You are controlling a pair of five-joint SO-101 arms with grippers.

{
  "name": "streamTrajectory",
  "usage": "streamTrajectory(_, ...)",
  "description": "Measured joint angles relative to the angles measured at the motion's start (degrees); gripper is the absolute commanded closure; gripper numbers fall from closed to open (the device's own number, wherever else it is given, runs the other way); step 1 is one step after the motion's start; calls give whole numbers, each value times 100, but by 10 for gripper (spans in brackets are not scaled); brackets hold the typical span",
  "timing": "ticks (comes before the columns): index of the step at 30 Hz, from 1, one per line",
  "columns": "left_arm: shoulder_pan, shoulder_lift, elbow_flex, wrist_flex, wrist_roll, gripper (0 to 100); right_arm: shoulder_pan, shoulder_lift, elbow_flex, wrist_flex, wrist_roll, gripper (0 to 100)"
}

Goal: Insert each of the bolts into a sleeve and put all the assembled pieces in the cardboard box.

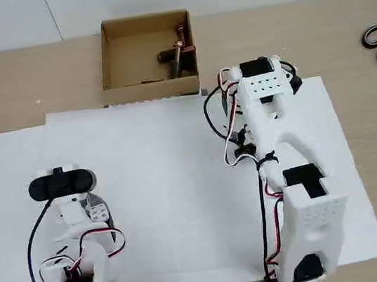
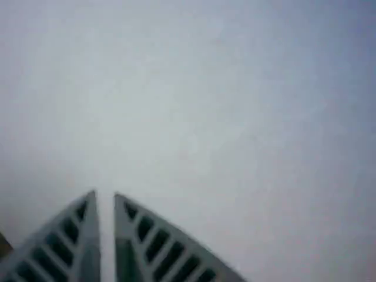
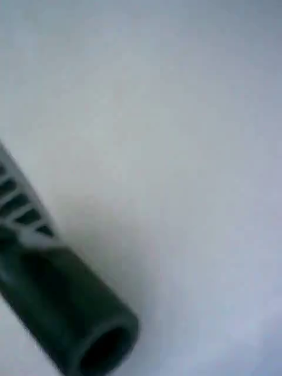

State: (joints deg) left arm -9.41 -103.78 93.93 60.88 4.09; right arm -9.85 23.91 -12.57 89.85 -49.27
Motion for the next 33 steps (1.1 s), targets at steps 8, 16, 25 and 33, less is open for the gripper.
streamTrajectory(8,0,0,0,0,0,994,0,35,0,-123,0,783)
streamTrajectory(16,0,0,0,0,0,994,-255,202,0,-123,0,795)
streamTrajectory(25,0,0,0,0,0,994,-202,624,-62,-105,0,970)
streamTrajectory(33,0,0,0,0,0,994,-176,624,-62,-105,0,996)
